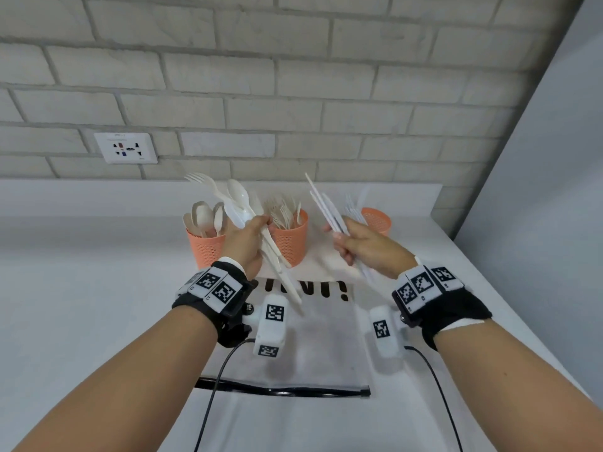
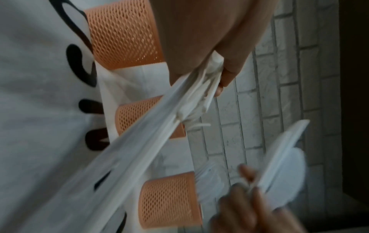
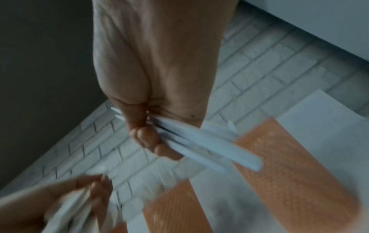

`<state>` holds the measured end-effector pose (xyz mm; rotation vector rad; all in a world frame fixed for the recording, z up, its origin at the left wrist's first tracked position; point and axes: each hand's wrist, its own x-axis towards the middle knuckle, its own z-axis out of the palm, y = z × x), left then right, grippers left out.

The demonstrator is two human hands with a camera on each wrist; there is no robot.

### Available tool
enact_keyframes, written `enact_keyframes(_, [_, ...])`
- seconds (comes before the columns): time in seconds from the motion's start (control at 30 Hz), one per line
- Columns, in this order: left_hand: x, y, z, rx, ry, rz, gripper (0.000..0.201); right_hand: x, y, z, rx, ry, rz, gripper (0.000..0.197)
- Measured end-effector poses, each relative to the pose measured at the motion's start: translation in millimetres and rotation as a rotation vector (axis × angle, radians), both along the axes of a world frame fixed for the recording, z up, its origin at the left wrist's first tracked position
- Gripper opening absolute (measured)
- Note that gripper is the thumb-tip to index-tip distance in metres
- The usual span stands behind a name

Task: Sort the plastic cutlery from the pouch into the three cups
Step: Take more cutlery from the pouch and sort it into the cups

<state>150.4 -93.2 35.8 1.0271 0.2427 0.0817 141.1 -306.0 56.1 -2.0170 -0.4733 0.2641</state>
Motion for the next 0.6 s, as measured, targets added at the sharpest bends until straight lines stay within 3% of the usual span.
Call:
enact_keyframes(0.13, [-10.2,-24.1,1.6,0.020,-0.063,-0.156,0.005,25.7,-15.2,35.0,0.093,-0.374,-0.292,0.013])
enact_keyframes(0.23, [-16.3,-36.1,5.2,0.017,-0.114,-0.265,0.013,53.1,-26.3,32.7,0.191,-0.492,-0.442,0.012])
enact_keyframes(0.33, [-16.6,-40.7,7.0,0.005,-0.123,-0.276,0.010,70.1,-29.5,13.9,0.178,-0.470,-0.513,0.019])
enact_keyframes(0.6, [-12.7,-37.3,8.7,0.068,-0.116,-0.292,0.012,91.6,-34.2,-19.8,0.078,-0.138,-0.588,0.033])
